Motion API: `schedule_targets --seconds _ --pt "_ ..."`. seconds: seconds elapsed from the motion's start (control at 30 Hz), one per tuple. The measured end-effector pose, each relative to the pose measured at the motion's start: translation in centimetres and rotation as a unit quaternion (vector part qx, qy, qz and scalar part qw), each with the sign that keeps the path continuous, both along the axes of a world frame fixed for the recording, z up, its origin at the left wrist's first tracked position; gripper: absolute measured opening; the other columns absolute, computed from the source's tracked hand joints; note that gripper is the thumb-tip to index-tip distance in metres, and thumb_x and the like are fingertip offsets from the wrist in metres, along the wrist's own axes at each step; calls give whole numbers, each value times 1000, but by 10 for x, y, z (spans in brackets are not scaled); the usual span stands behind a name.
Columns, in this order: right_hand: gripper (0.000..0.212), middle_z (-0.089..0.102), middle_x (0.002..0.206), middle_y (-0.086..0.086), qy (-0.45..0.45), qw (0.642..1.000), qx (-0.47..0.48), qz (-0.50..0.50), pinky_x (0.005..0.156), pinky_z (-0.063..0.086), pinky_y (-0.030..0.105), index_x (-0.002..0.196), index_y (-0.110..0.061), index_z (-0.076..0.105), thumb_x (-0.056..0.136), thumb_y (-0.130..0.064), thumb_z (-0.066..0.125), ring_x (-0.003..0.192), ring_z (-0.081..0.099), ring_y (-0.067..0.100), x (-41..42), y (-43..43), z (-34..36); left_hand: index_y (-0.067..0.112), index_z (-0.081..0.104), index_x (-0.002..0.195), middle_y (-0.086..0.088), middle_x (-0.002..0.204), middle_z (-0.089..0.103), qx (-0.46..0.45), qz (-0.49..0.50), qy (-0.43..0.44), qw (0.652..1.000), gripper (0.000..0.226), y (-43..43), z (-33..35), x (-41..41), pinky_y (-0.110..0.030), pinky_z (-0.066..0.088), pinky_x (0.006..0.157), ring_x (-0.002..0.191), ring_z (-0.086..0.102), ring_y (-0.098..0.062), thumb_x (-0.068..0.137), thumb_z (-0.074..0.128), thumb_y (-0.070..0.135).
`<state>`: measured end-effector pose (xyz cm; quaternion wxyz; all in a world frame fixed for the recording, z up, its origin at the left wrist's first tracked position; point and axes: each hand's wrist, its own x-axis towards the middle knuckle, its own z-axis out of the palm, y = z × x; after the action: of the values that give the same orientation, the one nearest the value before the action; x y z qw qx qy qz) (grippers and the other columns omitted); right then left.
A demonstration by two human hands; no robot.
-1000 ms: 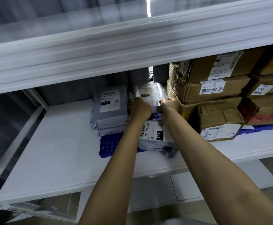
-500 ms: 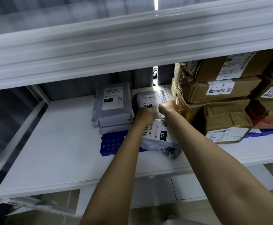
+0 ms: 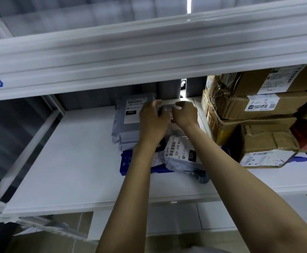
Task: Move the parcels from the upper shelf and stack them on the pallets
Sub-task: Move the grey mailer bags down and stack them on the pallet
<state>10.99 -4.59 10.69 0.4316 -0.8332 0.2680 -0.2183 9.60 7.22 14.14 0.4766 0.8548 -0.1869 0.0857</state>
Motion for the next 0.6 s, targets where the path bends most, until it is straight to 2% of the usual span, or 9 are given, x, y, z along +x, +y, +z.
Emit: schedule_targets --seconds 0.07,0.1,0.13,0.23,0.3,0.37,0.47,0.53,0.6 --pt "26 70 87 12 -31 998 7 48 77 41 31 82 -7 71 84 -22 50 86 63 25 -2 17 9 1 59 121 -10 122 59 -1 51 -35 998 29 21 -4 13 -15 37 86 109 54 -16 93 54 7" --pt "26 65 72 10 -41 997 9 68 70 39 31 67 -11 66 80 -24 47 72 59 22 -4 26 12 0 58 121 -12 122 58 3 74 -48 996 30 32 -8 20 -18 39 88 111 54 -20 91 55 6" --pt "26 63 68 10 -51 995 16 82 67 38 31 63 -10 62 78 -24 46 69 56 22 -5 32 14 0 57 124 -15 126 56 5 95 -51 994 34 43 -14 26 -21 40 93 116 51 -24 90 56 6" --pt "22 64 69 9 -50 992 28 111 60 36 28 66 -6 61 84 -16 51 74 56 21 -5 44 9 3 45 137 -17 141 42 -1 156 24 987 51 67 -27 35 -33 35 108 130 37 -29 90 62 15" --pt "18 66 80 12 -23 992 33 121 60 36 27 75 -2 63 86 -13 53 79 60 24 -1 47 2 4 45 133 -17 137 46 -10 148 77 986 51 75 -34 37 -37 40 104 127 43 -32 88 64 20" --pt "18 66 95 17 -3 991 33 129 64 38 27 84 0 65 86 -15 55 87 61 27 2 51 -5 5 48 125 -15 126 57 -51 116 107 986 41 75 -39 34 -32 48 92 114 55 -27 89 63 18" --pt "21 69 103 15 -24 988 54 142 76 50 32 99 0 67 87 -13 56 93 63 26 0 58 -8 5 48 127 -11 124 60 -100 116 95 984 39 71 -40 25 -16 46 82 104 57 -15 91 61 10" --pt "24 69 106 10 -58 986 68 141 76 48 22 109 -4 66 87 -9 57 92 62 18 -5 62 -4 6 47 131 -11 127 59 -134 122 74 981 42 66 -39 18 -11 44 83 107 56 -15 91 60 7" --pt "32 68 107 7 -96 984 80 130 72 45 12 118 -8 63 86 -6 58 93 60 15 -8 62 -1 7 45 135 -10 130 58 -167 116 50 978 46 61 -36 13 -14 45 91 113 56 -17 91 60 5"
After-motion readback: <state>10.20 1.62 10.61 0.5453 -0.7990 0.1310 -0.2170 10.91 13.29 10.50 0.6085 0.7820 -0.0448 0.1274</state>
